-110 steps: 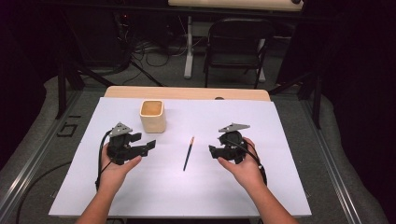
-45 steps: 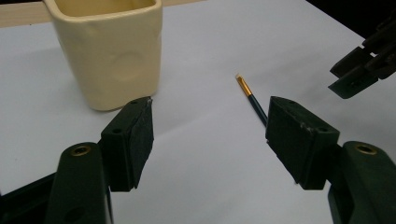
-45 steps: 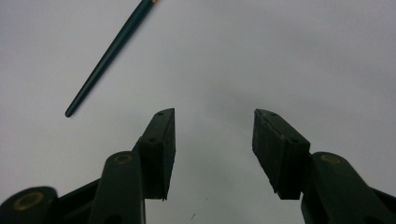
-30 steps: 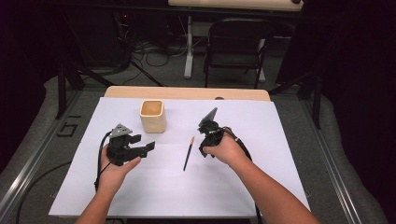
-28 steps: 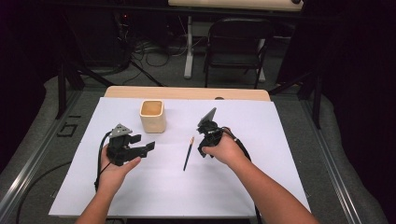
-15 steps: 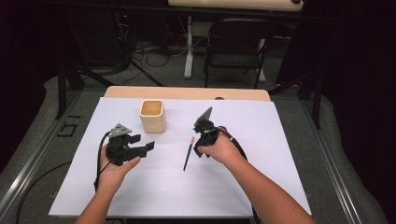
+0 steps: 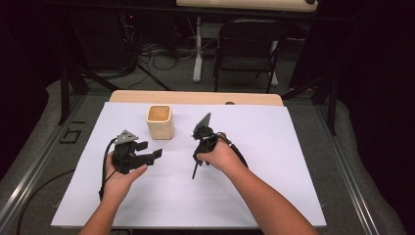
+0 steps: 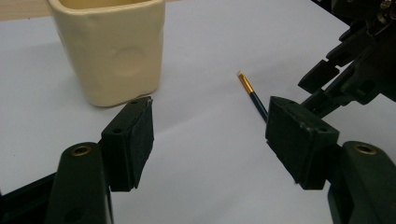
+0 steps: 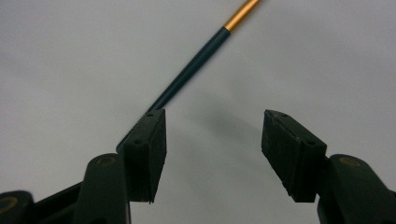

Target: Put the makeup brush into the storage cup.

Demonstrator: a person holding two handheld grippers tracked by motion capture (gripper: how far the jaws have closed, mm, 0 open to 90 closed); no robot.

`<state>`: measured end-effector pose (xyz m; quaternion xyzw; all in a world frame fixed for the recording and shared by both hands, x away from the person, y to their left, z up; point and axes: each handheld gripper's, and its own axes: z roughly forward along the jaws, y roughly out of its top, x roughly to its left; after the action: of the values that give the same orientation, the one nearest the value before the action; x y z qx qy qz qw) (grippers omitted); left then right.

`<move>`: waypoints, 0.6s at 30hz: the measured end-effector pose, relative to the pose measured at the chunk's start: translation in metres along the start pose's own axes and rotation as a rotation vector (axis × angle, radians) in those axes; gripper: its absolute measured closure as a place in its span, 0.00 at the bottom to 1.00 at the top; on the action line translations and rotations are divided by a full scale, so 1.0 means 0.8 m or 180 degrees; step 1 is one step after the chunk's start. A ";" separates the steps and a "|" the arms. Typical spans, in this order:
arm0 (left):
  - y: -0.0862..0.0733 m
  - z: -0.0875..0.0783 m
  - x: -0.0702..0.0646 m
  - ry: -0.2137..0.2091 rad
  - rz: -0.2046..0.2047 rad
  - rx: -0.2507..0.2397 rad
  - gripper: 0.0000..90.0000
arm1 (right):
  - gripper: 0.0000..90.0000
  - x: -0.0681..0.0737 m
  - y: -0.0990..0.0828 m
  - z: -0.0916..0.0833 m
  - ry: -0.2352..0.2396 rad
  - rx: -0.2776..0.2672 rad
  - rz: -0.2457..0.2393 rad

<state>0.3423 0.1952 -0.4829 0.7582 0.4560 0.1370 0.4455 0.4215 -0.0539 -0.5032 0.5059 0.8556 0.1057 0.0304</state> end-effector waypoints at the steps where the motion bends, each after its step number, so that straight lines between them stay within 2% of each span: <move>1: 0.000 0.000 0.000 0.0002 -0.0003 0.0004 0.36 | 0.45 0.003 0.002 0.000 -0.0016 0.0061 -0.0005; 3: 0.000 0.000 0.000 -0.0002 -0.0013 0.0005 0.36 | 0.45 0.007 0.006 -0.001 -0.0052 0.0169 -0.0052; 8: -0.001 0.000 0.000 -0.0002 -0.0001 0.0014 0.36 | 0.45 0.013 0.008 0.004 -0.0025 0.0111 -0.0051; 12: -0.001 0.001 0.000 0.0000 -0.0010 0.0010 0.36 | 0.45 0.014 0.011 0.004 -0.0072 0.0234 -0.0056; 14: -0.001 0.001 0.001 -0.0002 -0.0008 0.0014 0.36 | 0.45 0.015 0.011 0.006 -0.0068 0.0212 -0.0030; 15: -0.001 0.001 0.001 0.0000 -0.0010 0.0011 0.36 | 0.45 0.015 0.010 0.009 -0.0043 0.0131 -0.0012; 18: -0.001 0.002 0.000 -0.0002 -0.0016 0.0011 0.36 | 0.45 0.015 0.011 0.010 -0.0038 0.0147 -0.0023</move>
<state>0.3425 0.1948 -0.4844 0.7578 0.4580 0.1349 0.4446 0.4247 -0.0383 -0.5082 0.5039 0.8594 0.0828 0.0242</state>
